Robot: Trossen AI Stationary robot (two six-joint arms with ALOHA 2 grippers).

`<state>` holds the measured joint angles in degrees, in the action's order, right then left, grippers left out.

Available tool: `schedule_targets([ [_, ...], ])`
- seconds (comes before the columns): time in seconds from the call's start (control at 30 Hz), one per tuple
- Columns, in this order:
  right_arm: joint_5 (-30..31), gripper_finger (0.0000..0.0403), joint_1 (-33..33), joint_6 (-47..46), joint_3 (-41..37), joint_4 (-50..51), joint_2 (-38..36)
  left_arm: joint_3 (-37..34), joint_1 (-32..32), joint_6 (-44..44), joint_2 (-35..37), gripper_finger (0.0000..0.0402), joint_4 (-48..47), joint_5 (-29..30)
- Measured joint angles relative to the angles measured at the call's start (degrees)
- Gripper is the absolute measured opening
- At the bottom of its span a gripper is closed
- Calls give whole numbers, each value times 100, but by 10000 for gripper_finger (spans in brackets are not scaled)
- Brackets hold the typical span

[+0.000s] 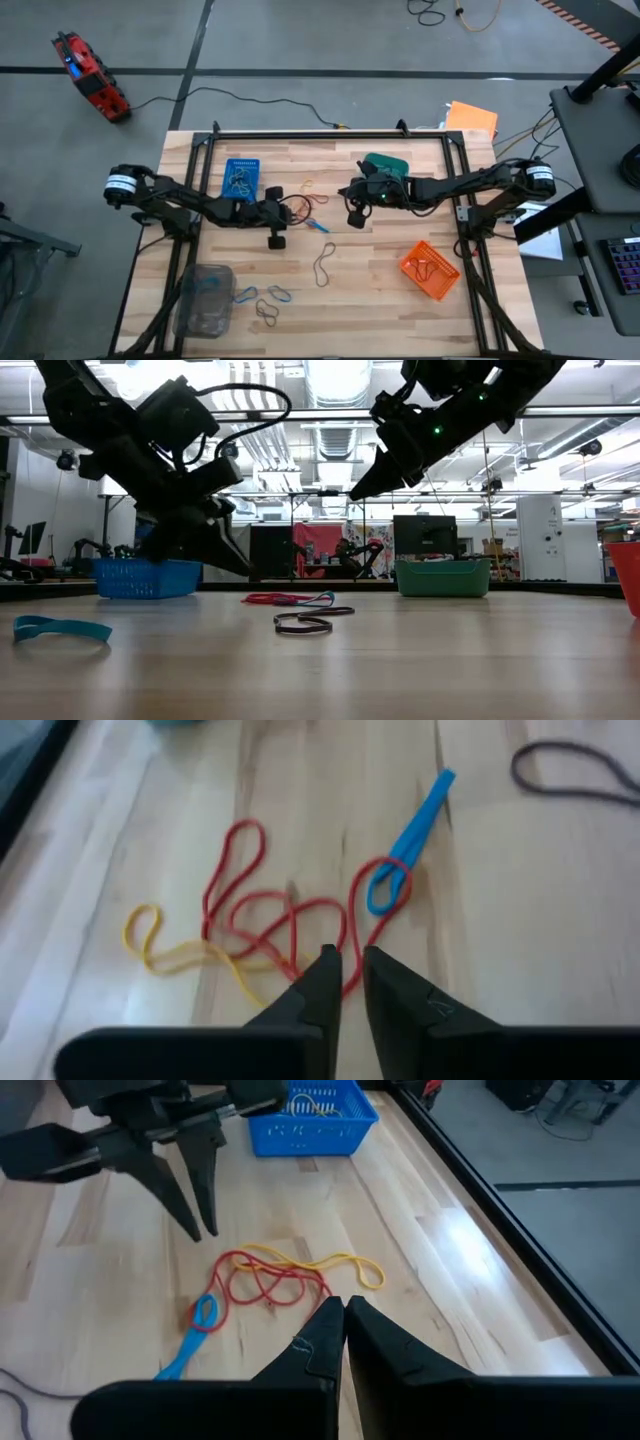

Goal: Sort rubber bands into baskets
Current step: Put the red rubberband into the orange bin

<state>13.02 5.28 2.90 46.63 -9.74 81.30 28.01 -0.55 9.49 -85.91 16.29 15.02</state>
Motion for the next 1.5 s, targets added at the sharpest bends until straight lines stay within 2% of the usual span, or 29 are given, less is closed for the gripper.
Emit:
schedule_targets([
  [0.27, -2, 9, 2, 9, 2, -10, 0, 31, 1, 489, -600, 78, 507, -219],
  [0.5, -7, 9, 2, 9, -7, -4, 0, 45, 54, 460, -1142, 80, 1099, -95],
  [0.7, -8, 9, 0, 9, -24, -3, 0, 46, 137, 438, -1191, 81, 1125, 25],
  [0.9, -7, 9, 0, 9, -31, -2, 0, 38, 347, 188, -1165, 77, 888, -514],
  [1.03, -7, 9, 0, 9, -35, -2, 0, 24, 394, 158, -1167, 76, 862, -576],
  [1.13, -7, 9, 0, 9, -37, -3, 0, 20, 395, 244, -1170, 67, 857, -597],
  [1.3, -7, 9, 0, 9, -37, -2, 0, 13, 388, 344, -1172, 7, 853, -685],
  [1.5, -7, 9, 0, 9, -37, -4, 0, -3, 395, 348, -1084, 1, 856, -775],
])
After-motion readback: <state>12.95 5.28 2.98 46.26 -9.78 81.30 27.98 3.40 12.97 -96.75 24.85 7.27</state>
